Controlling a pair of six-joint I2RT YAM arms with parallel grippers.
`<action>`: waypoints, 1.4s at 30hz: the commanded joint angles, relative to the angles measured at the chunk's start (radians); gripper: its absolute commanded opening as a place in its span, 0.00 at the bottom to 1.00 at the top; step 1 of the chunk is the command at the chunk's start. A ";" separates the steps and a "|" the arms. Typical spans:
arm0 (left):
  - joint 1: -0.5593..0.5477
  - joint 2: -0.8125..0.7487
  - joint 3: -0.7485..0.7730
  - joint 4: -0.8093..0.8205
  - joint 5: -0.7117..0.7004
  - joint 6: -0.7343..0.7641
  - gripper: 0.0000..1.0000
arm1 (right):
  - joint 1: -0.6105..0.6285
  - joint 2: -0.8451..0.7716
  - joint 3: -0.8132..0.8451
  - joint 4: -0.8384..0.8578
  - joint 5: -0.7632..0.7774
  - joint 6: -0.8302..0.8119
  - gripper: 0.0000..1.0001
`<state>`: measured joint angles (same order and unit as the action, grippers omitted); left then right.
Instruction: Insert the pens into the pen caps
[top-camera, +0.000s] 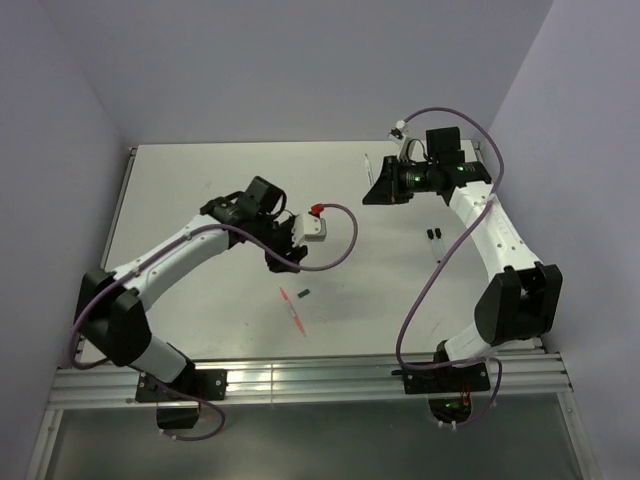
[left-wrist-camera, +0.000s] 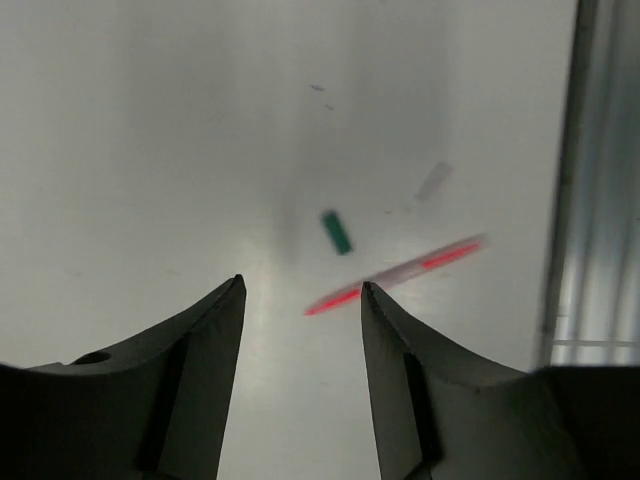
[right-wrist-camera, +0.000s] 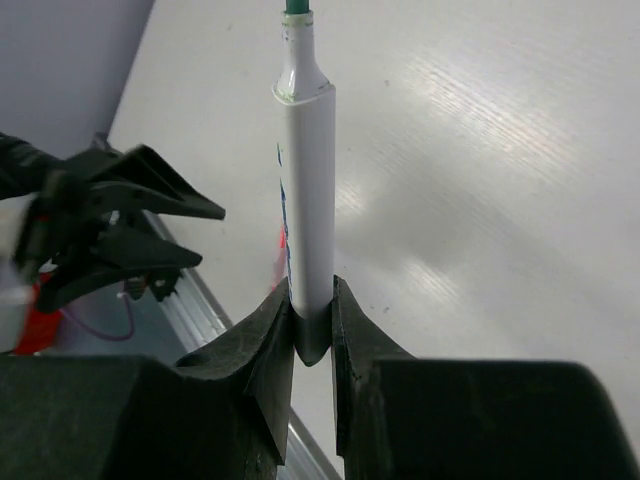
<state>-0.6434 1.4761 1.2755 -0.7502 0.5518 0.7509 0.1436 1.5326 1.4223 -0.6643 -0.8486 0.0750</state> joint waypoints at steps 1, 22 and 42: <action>-0.057 0.062 -0.016 -0.112 0.099 -0.386 0.55 | -0.016 -0.051 0.027 -0.057 0.084 -0.113 0.00; -0.213 0.236 -0.162 0.229 -0.444 -0.627 0.40 | -0.096 -0.088 -0.023 -0.110 0.097 -0.187 0.00; -0.220 0.305 -0.219 0.311 -0.431 -0.627 0.33 | -0.116 -0.081 -0.037 -0.126 0.082 -0.211 0.00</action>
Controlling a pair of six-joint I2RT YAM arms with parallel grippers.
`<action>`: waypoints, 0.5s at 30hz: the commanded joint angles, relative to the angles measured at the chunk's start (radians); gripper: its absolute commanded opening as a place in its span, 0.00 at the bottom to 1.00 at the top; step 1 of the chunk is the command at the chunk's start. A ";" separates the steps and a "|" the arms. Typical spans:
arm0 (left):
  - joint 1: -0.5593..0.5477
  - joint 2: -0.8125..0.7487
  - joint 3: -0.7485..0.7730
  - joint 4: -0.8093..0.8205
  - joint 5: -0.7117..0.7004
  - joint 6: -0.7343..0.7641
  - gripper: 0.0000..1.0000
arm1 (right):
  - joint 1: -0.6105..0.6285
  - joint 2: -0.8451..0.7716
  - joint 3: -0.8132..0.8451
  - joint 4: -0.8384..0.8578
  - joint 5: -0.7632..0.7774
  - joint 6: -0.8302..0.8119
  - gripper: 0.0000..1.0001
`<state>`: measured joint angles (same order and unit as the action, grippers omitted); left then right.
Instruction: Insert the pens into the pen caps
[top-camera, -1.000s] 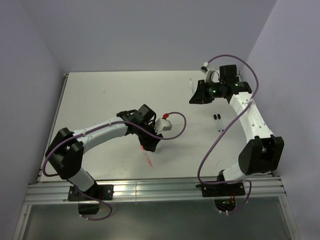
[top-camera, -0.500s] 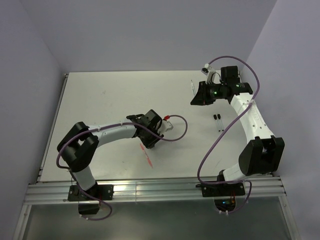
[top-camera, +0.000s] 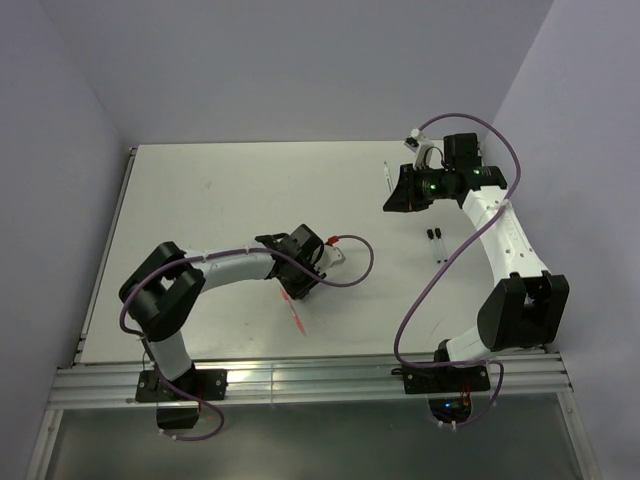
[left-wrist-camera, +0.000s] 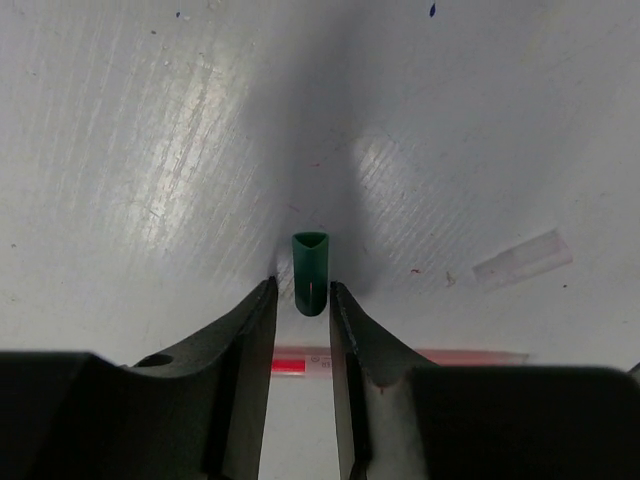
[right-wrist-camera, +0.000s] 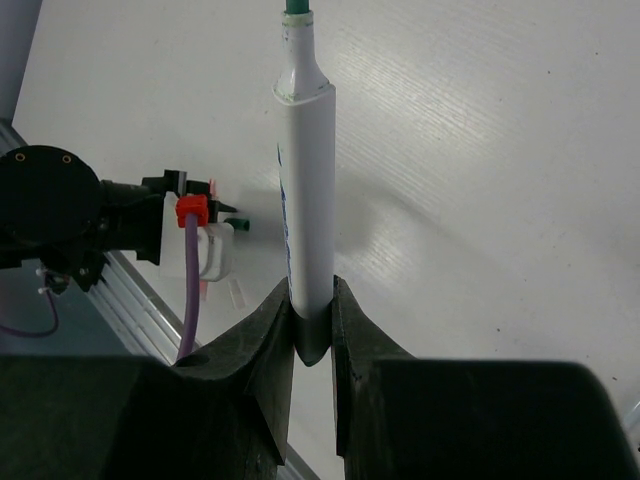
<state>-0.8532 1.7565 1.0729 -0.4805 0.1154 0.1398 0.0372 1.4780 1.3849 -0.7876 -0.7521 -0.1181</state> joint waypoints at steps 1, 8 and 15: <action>-0.013 0.029 -0.021 0.051 0.000 -0.020 0.32 | -0.010 -0.027 -0.001 -0.002 -0.016 -0.018 0.00; -0.043 0.067 -0.013 0.043 -0.051 -0.016 0.13 | -0.010 -0.021 0.012 -0.010 -0.013 -0.026 0.00; -0.043 -0.160 0.015 -0.023 -0.129 0.127 0.00 | -0.008 -0.019 0.025 -0.019 -0.007 -0.037 0.00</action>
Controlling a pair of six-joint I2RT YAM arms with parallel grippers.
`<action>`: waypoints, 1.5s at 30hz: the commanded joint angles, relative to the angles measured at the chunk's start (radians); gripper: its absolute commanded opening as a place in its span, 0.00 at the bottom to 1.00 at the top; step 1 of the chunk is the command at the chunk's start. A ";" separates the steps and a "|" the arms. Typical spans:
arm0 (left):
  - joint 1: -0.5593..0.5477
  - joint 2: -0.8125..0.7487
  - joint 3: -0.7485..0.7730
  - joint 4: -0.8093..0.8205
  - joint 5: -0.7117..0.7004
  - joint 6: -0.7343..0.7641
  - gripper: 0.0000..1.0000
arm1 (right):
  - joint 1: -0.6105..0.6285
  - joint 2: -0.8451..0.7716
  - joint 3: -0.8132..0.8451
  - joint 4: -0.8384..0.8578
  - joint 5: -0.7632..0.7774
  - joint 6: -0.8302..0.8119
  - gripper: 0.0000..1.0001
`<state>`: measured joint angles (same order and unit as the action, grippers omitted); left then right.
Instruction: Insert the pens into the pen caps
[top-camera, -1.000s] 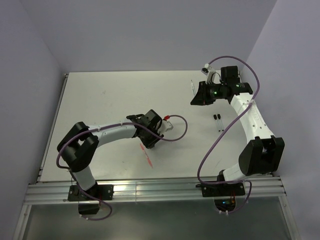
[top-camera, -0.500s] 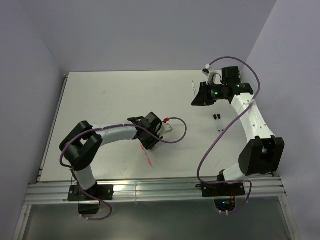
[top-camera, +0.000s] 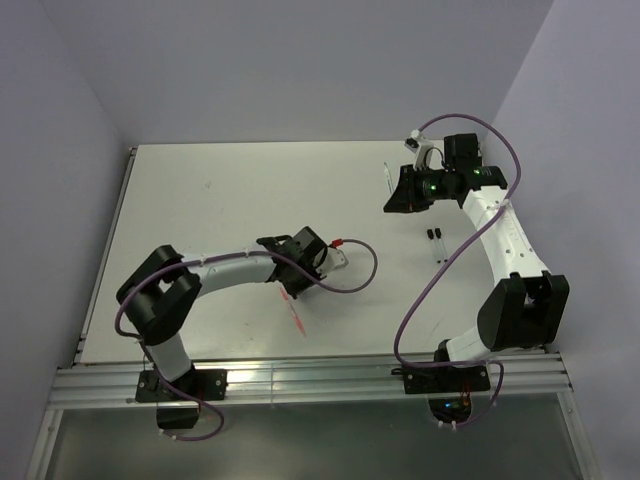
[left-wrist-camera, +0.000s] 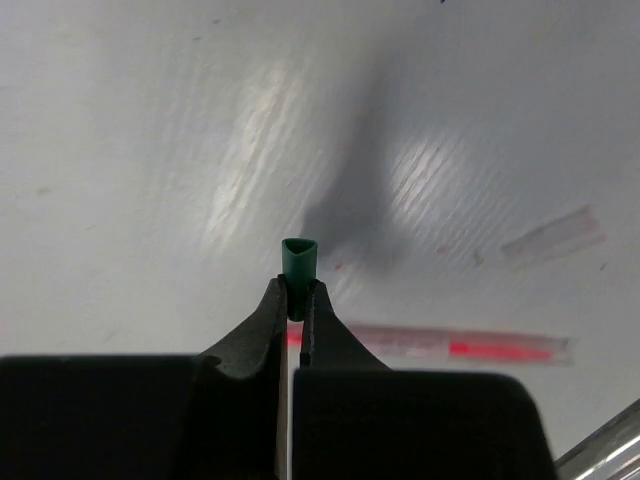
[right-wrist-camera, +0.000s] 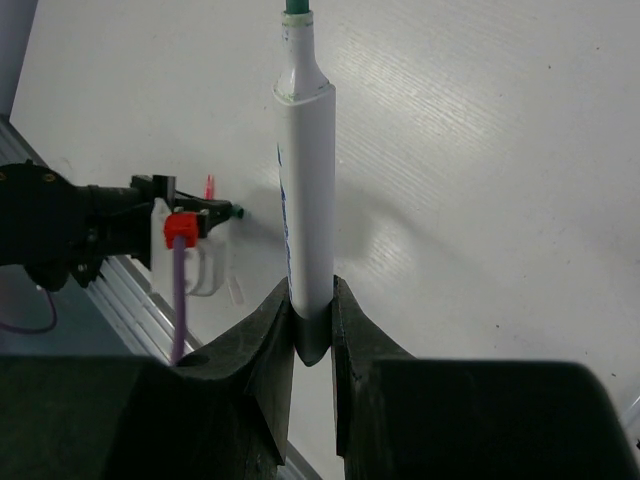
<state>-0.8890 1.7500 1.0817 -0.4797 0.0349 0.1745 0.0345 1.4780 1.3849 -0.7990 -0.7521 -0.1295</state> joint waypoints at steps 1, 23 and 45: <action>-0.007 -0.209 -0.005 -0.020 -0.122 0.202 0.00 | -0.005 -0.022 0.023 -0.011 -0.025 -0.027 0.00; 0.371 -1.029 -0.385 0.332 0.365 1.945 0.00 | 0.663 -0.048 -0.081 0.046 0.002 -0.087 0.00; 0.369 -1.075 -0.457 0.311 0.545 2.105 0.00 | 0.763 -0.013 0.042 -0.005 0.073 -0.071 0.00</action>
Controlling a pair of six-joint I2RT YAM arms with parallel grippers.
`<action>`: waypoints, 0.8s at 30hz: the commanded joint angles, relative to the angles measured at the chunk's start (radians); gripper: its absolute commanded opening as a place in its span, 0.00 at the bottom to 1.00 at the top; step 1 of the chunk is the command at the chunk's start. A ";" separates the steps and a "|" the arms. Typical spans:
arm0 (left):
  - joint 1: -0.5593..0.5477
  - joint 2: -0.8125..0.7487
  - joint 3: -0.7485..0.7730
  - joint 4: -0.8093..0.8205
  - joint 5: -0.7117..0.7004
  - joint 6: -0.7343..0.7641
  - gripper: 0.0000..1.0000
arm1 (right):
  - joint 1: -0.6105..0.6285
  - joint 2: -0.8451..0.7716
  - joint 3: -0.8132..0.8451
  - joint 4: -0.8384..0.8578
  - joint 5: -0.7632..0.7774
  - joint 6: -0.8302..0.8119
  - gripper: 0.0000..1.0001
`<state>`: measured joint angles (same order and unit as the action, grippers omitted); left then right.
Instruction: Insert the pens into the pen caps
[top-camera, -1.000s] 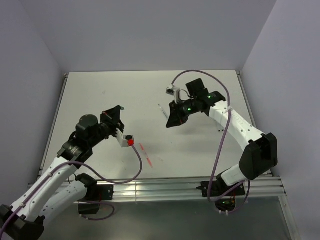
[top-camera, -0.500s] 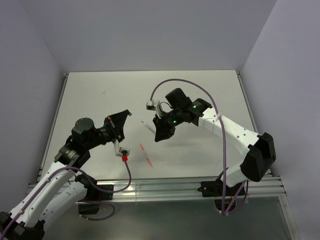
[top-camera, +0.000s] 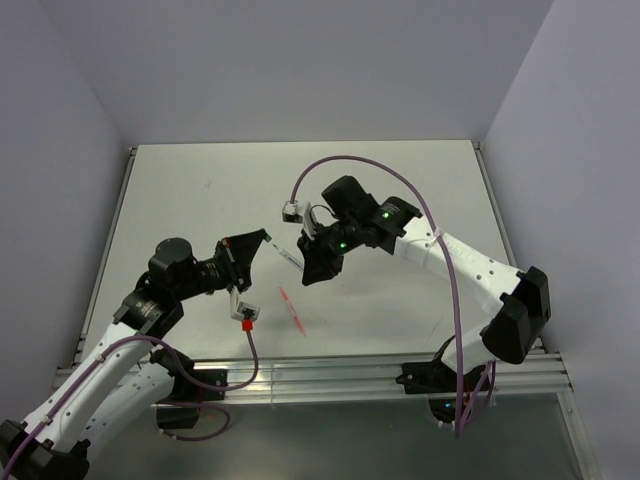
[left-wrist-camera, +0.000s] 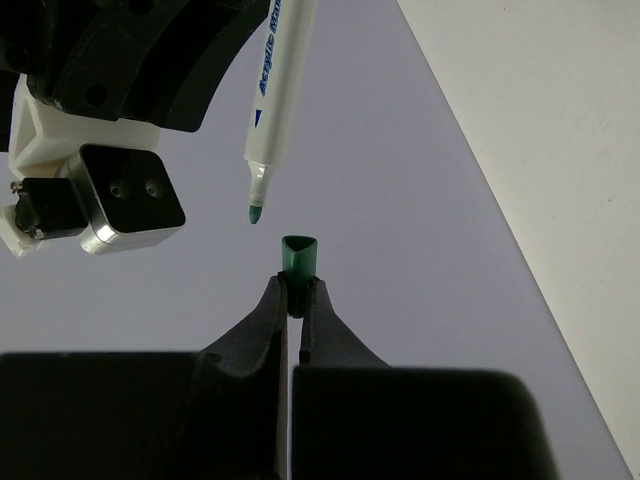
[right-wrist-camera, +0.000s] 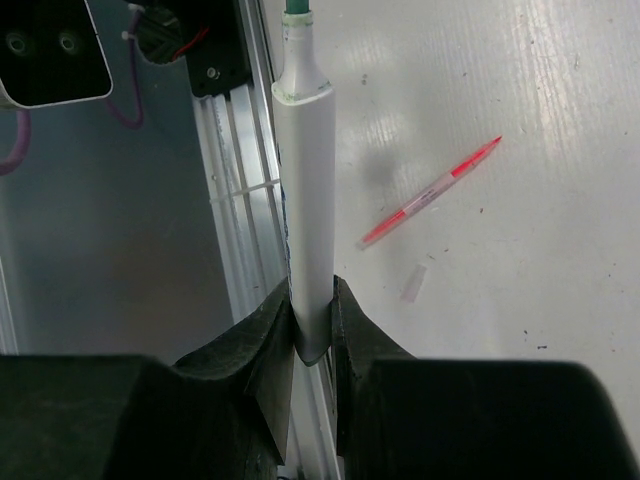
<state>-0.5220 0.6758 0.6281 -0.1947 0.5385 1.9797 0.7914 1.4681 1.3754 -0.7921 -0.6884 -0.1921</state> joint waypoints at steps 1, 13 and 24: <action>0.002 0.001 -0.005 0.028 0.041 0.298 0.00 | 0.009 -0.002 0.054 -0.013 0.012 -0.007 0.00; 0.004 -0.007 -0.010 0.047 0.063 0.275 0.00 | 0.008 0.028 0.059 -0.027 0.016 -0.012 0.00; 0.004 -0.018 -0.004 0.021 0.080 0.278 0.00 | 0.006 0.047 0.080 -0.038 0.024 -0.009 0.00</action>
<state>-0.5220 0.6739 0.6209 -0.1791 0.5709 1.9800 0.7944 1.5143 1.4021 -0.8227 -0.6693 -0.1925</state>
